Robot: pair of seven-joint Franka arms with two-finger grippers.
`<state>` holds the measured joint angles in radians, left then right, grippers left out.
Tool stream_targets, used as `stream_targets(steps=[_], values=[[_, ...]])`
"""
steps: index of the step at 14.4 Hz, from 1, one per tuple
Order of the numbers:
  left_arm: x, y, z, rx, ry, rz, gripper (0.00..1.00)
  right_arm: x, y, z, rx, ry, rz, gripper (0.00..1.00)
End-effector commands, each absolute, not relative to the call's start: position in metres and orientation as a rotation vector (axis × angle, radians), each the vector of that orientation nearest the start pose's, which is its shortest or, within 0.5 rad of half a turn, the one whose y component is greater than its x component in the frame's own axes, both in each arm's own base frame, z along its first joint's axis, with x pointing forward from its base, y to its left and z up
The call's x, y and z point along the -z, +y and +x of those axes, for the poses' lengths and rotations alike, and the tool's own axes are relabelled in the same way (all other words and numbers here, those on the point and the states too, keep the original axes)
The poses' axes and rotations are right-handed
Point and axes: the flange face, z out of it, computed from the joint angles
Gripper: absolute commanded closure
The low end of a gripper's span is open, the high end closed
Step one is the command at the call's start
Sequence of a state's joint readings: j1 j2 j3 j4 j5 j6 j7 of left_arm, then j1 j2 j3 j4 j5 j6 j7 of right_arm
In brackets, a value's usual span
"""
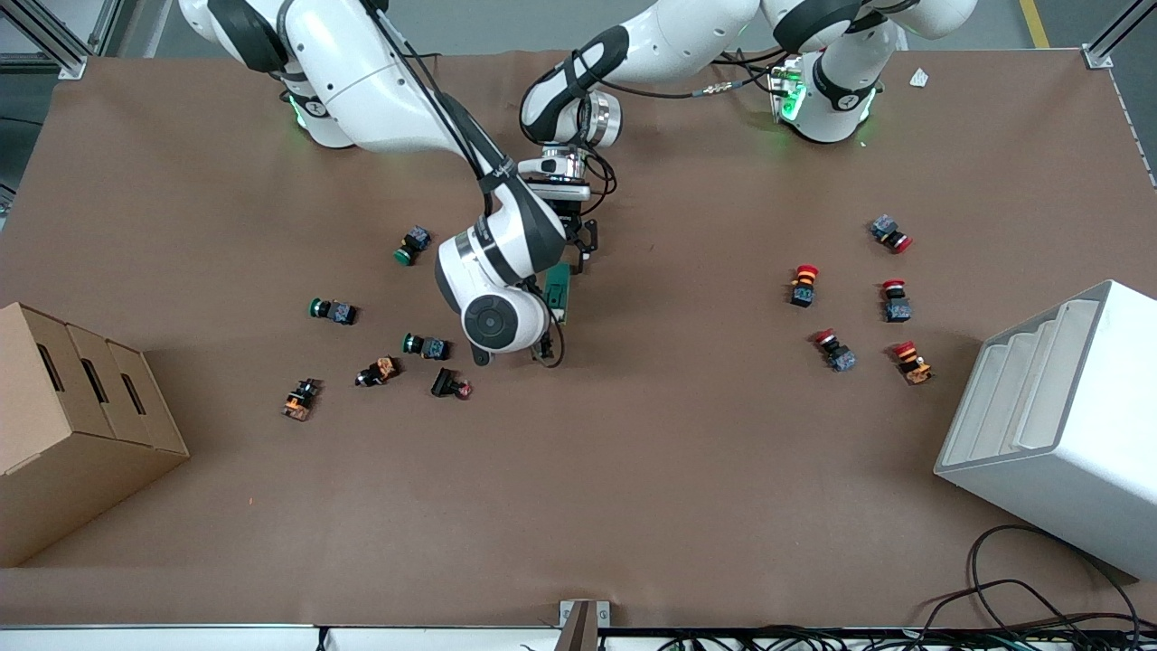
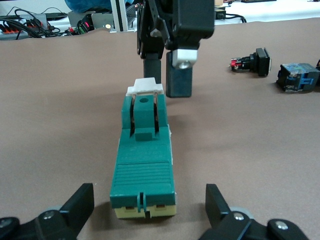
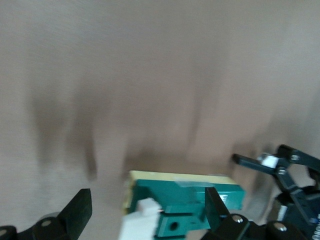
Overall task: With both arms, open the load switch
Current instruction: 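Press the white switch handle down with the right gripper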
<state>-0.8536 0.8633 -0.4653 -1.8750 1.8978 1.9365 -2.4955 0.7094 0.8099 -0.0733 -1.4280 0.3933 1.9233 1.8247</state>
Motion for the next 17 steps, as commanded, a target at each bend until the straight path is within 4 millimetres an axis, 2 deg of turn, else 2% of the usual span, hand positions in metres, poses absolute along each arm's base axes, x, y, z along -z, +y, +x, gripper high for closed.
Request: stream_targets(steps=[1, 5, 8, 11, 14, 17], values=[[-0.072, -0.568, 0.212, 1.650, 0.195, -2.725, 0.01, -0.203, 0.444, 0.523, -0.718, 2.084, -2.583, 0.00], [-0.068, -0.566, 0.209, 1.640, 0.207, -2.724, 0.02, -0.221, 0.451, 0.516, -0.771, 2.063, -2.632, 0.00], [-0.064, -0.565, 0.208, 1.630, 0.208, -2.724, 0.02, -0.224, 0.455, 0.509, -0.799, 2.050, -2.667, 0.00], [-0.062, -0.564, 0.208, 1.626, 0.209, -2.724, 0.02, -0.231, 0.468, 0.496, -0.845, 1.996, -2.698, 0.00], [-0.061, -0.565, 0.208, 1.625, 0.208, -2.725, 0.01, -0.232, 0.472, 0.489, -0.861, 1.984, -2.723, 0.00], [-0.061, -0.563, 0.207, 1.623, 0.212, -2.724, 0.01, -0.224, 0.471, 0.480, -0.898, 1.963, -2.771, 0.00]])
